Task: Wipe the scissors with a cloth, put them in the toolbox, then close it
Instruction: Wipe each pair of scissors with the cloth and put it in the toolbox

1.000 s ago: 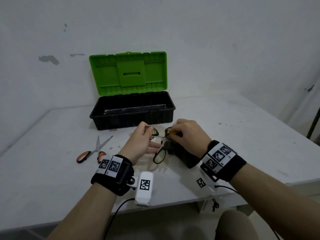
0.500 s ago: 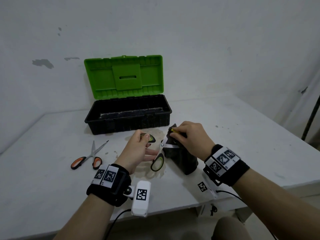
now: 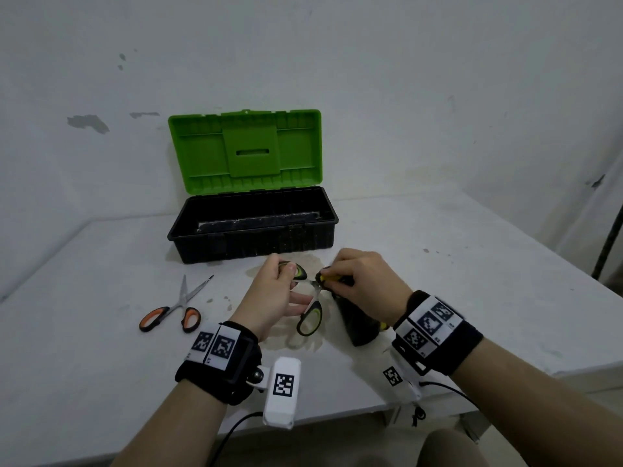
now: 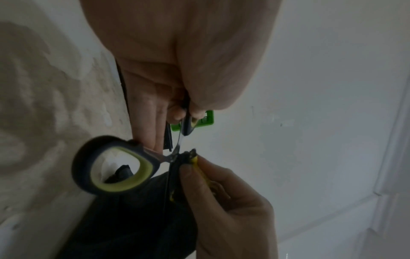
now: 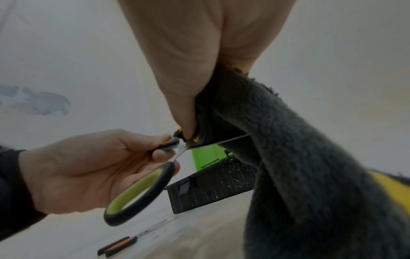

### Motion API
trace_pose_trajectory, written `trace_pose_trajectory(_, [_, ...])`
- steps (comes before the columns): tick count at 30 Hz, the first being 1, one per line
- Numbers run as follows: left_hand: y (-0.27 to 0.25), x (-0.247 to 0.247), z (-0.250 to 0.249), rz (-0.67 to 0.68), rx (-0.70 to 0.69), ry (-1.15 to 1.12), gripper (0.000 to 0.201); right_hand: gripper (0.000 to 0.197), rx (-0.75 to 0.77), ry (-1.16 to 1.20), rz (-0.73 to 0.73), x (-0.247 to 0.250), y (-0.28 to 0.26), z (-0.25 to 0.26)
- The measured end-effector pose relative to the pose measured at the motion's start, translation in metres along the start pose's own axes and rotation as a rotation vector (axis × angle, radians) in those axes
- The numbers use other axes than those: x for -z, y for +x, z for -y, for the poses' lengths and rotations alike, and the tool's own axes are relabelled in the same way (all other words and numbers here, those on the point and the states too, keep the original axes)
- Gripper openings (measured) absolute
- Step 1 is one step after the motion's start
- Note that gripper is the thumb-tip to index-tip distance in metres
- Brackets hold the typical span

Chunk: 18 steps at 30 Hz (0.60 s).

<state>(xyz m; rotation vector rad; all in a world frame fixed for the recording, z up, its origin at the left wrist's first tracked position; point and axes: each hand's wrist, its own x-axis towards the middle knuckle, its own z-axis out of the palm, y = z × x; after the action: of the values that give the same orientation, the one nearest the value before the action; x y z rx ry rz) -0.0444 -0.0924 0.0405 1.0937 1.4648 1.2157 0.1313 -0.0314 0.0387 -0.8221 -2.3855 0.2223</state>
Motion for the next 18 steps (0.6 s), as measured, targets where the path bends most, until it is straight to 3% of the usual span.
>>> trace_pose_trajectory(3, [-0.001, 0.001, -0.001, 0.026, -0.010, 0.030, 0.019, 0.011, -0.025, -0.029, 0.009, 0.000, 0.003, -0.007])
trace_pose_trajectory(8, [-0.001, 0.002, 0.000, 0.022, 0.004, 0.025, 0.019, 0.011, -0.159, -0.012, -0.130, 0.009, 0.007, -0.015])
trace_pose_trajectory(10, [0.000, 0.000, 0.001, 0.006, 0.003, 0.012, 0.018, 0.010, -0.074, 0.002, -0.109, 0.009, 0.005, -0.010])
trace_pose_trajectory(13, [0.000, -0.004, 0.002, 0.007, -0.010, 0.028, 0.019, 0.013, 0.061, -0.018, 0.038, 0.000, -0.001, -0.002])
trace_pose_trajectory(18, [0.000, -0.003, 0.004, 0.021, -0.017, 0.033, 0.020, 0.011, -0.009, -0.048, -0.005, -0.001, -0.002, -0.016])
